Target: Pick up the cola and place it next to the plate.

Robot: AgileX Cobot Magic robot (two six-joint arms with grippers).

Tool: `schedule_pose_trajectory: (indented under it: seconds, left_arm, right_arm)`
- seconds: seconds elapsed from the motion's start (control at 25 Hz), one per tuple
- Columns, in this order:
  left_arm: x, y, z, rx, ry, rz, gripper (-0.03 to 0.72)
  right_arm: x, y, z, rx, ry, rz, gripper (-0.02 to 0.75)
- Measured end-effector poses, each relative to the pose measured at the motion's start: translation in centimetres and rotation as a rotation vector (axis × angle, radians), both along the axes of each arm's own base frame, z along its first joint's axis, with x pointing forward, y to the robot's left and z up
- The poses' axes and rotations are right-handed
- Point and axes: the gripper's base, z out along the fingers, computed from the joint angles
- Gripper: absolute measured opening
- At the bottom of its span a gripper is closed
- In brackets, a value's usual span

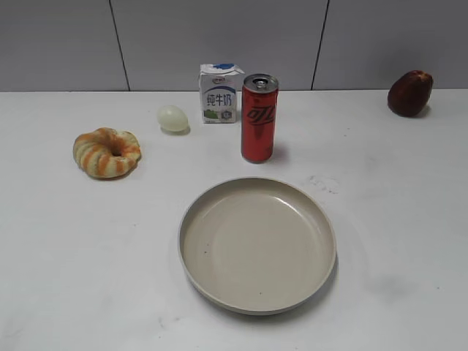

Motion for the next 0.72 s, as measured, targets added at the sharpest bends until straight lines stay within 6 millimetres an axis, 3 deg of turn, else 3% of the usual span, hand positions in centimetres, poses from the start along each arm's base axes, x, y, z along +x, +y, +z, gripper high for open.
schedule_pose_trajectory:
  seconds: [0.12, 0.44, 0.72]
  left_arm:
    - [1.7, -0.1, 1.8, -0.006, -0.007, 0.001, 0.576]
    - [9.2, -1.5, 5.1, 0.007, 0.033, -0.104, 0.575]
    - [17.7, -6.3, 7.6, 0.124, 0.161, -0.288, 0.574]
  right_arm:
    - [0.0, 0.0, 0.0, 0.0, 0.0, 0.0, 0.571]
    - [0.0, 0.0, 0.0, 0.0, 0.0, 0.0, 0.571]
    - [0.0, 0.0, 0.0, 0.0, 0.0, 0.0, 0.571]
